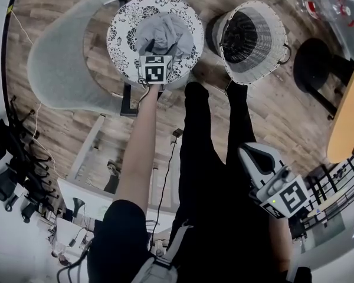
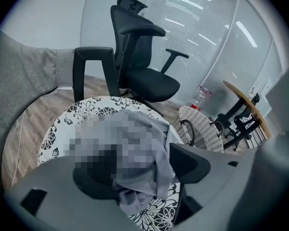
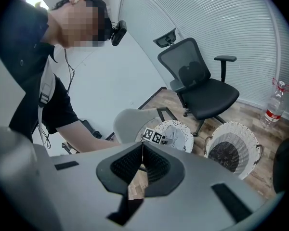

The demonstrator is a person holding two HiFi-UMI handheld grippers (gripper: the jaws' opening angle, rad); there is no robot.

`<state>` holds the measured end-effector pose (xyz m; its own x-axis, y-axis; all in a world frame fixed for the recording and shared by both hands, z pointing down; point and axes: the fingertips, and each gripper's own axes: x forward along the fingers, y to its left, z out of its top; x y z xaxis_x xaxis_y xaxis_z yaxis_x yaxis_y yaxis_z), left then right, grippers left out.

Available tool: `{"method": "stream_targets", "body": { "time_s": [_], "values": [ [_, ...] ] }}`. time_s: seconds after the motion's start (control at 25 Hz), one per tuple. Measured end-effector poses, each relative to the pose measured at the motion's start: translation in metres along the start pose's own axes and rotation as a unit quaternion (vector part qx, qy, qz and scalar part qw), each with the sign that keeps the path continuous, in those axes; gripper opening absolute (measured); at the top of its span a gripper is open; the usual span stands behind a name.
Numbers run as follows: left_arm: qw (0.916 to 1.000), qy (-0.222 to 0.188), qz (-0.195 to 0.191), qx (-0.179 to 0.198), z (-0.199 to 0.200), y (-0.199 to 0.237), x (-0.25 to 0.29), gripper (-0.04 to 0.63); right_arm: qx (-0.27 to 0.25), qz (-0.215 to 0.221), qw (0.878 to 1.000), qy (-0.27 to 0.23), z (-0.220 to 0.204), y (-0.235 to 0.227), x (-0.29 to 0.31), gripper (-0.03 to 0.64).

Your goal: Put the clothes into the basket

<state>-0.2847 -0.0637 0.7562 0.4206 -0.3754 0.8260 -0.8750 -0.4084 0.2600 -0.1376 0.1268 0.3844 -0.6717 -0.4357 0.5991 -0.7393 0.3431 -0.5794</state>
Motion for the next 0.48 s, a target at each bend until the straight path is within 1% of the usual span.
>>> {"method": "stream_targets", "body": {
  "time_s": [0.12, 0.28, 0.48],
  "values": [
    [0.9999, 0.013, 0.002, -0.008, -0.008, 0.000, 0.008, 0.330, 0.005, -0.002, 1.000, -0.003, -0.002, -0.001, -0.001, 0.017],
    [0.9994, 0.029, 0.017, -0.011, -0.016, 0.004, 0.018, 0.328, 0.013, -0.009, 1.000, -0.009, -0.002, -0.003, -0.001, 0.017],
    [0.9990, 0.036, 0.023, -0.008, -0.019, 0.004, 0.024, 0.316, 0.021, -0.013, 1.000, -0.012, -0.008, -0.004, -0.002, 0.017]
  ]
}}
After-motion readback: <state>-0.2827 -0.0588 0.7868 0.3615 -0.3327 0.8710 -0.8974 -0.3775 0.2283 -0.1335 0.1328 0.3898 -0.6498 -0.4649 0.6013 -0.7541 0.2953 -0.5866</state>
